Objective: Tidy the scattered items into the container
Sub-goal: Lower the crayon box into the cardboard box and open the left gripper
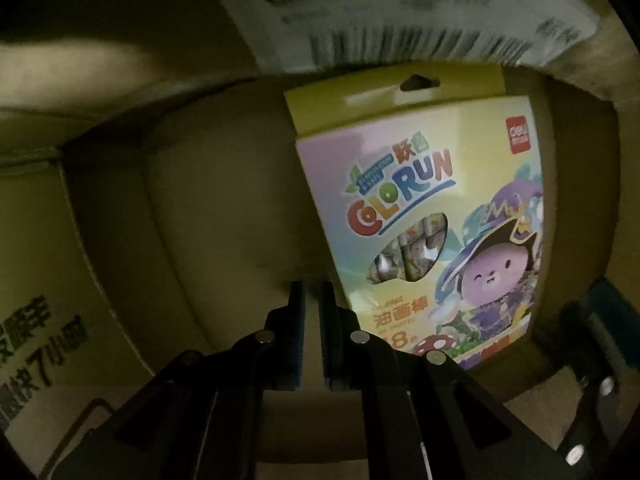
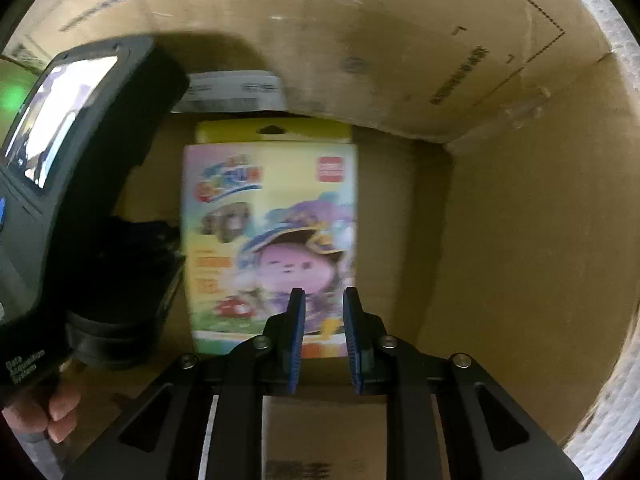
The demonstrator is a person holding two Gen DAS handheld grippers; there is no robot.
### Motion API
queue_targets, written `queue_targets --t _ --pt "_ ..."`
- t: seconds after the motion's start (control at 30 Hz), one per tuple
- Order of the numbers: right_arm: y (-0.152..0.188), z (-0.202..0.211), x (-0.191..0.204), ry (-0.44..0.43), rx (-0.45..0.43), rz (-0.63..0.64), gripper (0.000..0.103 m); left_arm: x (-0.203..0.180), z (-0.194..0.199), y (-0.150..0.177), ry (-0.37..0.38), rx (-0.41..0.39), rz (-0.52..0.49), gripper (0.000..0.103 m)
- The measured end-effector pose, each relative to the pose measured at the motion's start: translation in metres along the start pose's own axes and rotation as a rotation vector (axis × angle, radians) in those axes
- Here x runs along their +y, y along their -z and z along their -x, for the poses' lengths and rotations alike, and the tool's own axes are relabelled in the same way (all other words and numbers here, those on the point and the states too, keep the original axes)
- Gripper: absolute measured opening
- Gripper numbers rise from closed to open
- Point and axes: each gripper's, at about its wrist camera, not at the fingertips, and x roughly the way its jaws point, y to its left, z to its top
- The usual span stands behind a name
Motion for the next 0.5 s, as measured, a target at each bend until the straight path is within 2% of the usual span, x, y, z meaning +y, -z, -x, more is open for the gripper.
queue_targets --t 0.17,0.3,0.43,0.5 --pt "0.0 -0.016 -0.01 -0.032 0.049 -0.025 0.016 -0.005 0.007 0.0 0.065 -0.035 0.042 0.005" --pt "0.003 -0.021 -0.019 -0.089 0.067 -0.067 0.016 -0.012 0.008 0.002 0.093 -0.044 0.02 0.003" --pt "0.002 -0.022 -0.019 -0.064 0.077 -0.059 0.016 -0.008 0.009 0.004 0.153 -0.021 0.011 0.0" --pt "0.002 -0.025 -0.017 -0.078 0.098 -0.048 0.016 -0.008 0.009 0.007 0.17 -0.006 -0.014 0.0"
